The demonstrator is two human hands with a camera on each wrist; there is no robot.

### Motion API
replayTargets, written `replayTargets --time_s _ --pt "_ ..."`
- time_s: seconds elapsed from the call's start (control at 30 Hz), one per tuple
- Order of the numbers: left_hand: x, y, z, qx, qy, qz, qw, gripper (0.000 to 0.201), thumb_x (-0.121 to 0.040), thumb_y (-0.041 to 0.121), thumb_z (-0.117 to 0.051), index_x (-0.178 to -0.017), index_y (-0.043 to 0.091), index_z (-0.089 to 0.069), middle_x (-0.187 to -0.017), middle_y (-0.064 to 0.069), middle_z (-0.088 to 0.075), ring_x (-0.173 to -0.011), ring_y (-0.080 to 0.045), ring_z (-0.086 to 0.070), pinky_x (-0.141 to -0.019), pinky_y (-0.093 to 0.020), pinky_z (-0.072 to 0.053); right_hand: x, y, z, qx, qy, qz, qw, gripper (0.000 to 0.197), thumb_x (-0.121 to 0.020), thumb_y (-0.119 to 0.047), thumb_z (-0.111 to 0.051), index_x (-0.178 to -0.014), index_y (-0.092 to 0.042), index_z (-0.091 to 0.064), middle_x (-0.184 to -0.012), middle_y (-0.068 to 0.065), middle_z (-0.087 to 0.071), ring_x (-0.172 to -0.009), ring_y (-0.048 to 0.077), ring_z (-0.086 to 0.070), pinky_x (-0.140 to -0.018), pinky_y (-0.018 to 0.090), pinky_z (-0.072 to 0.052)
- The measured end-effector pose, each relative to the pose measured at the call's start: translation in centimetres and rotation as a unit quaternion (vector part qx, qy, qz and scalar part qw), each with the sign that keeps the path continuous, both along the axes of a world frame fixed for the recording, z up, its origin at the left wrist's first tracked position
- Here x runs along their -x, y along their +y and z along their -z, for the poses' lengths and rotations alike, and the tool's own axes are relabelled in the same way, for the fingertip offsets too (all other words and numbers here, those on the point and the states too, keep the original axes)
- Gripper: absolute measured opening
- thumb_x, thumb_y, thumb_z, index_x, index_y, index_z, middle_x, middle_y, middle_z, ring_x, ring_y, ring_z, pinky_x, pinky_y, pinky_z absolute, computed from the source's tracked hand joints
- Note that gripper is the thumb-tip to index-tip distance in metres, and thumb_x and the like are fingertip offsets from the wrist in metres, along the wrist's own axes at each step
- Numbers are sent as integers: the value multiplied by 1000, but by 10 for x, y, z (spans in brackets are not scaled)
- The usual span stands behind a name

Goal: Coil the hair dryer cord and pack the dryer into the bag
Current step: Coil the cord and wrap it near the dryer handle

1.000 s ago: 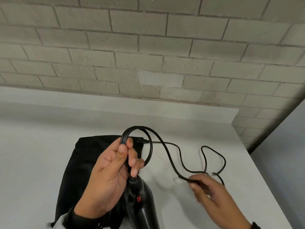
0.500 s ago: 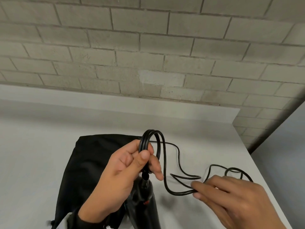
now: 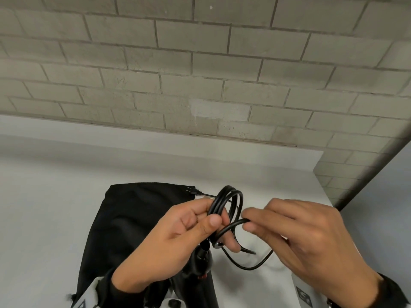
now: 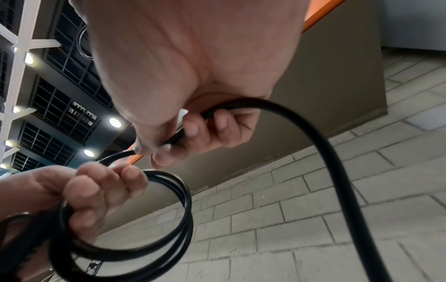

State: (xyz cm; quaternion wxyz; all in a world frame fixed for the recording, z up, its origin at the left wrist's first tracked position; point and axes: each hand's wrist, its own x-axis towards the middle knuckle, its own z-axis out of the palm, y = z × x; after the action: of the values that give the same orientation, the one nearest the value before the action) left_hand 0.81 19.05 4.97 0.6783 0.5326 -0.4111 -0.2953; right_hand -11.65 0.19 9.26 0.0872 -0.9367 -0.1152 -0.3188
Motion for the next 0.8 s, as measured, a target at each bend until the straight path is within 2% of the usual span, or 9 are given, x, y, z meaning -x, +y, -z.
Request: replayTargets --time_s 0.07,0.17,0.3,0.4,0.43,0.53,0.6,0.7,0.8 --pt "1 -1 -1 5 1 19 1000 33 -98 35 -54 -104 4 -61 -82 -14 -73 -81 -40 -69 -82 -63 -46 -4 2 -1 -19 6 3 1000 17 -94 -36 -61 -94 -24 -73 -67 -6 -55 -52 15 -46 -42 30 -40" --pt "0 -3 -2 22 15 49 998 26 -99 36 -53 -104 13 -64 -71 -11 -68 -65 -25 -65 -83 -65 -46 -8 4 -2 -59 27 18 998 23 -94 -42 -57 -100 -23 -69 -87 -9 -60 -54 4 -39 -44 24 -41" --pt "-3 -3 2 39 61 68 995 27 -99 36 -55 -101 10 -63 -65 -3 -64 -51 -14 -54 -68 -56 -44 -10 6 1 -80 78 38 993 36 -92 -48 -51 -119 -25 -57 -113 -11 -55 -54 6 -48 -48 24 -44" --pt "-3 -4 4 48 79 84 992 26 -98 36 -55 -99 11 -64 -62 0 -62 -48 -11 -50 -68 -45 -45 -12 7 3 -59 101 54 992 48 -88 -49 -54 -129 -23 -54 -118 -12 -58 -57 4 -48 -51 21 -44" --pt "-3 -4 4 50 83 89 991 26 -98 36 -55 -99 12 -65 -61 0 -62 -48 -11 -50 -68 -42 -46 -13 7 4 -48 104 59 992 49 -88 -49 -55 -130 -23 -54 -118 -13 -60 -58 5 -47 -51 22 -45" --pt "-4 -5 3 51 97 101 989 25 -99 33 -54 -98 10 -63 -62 -3 -63 -50 -14 -57 -70 -49 -44 -15 4 6 -21 112 70 991 45 -89 -44 -55 -130 -26 -53 -115 -15 -62 -64 9 -44 -50 26 -48" --pt "-5 -5 3 47 96 102 989 24 -101 30 -51 -98 9 -62 -65 -7 -65 -55 -17 -63 -74 -50 -49 -15 3 4 -10 125 76 989 43 -90 -46 -54 -129 -29 -53 -111 -17 -62 -60 9 -42 -48 23 -45" --pt "-7 -3 2 36 97 96 990 24 -102 27 -47 -97 8 -61 -72 -12 -68 -65 -26 -68 -78 -44 -53 -11 1 -2 -27 156 77 984 51 -87 -61 -53 -129 -32 -52 -111 -21 -59 -52 -3 -36 -52 14 -35" --pt "-8 0 2 24 123 79 989 23 -101 27 -49 -96 8 -60 -80 -17 -70 -76 -33 -70 -76 -38 -55 -3 -6 -6 -61 169 58 982 47 -85 -67 -51 -121 -36 -50 -107 -25 -54 -59 -8 -41 -57 14 -39"
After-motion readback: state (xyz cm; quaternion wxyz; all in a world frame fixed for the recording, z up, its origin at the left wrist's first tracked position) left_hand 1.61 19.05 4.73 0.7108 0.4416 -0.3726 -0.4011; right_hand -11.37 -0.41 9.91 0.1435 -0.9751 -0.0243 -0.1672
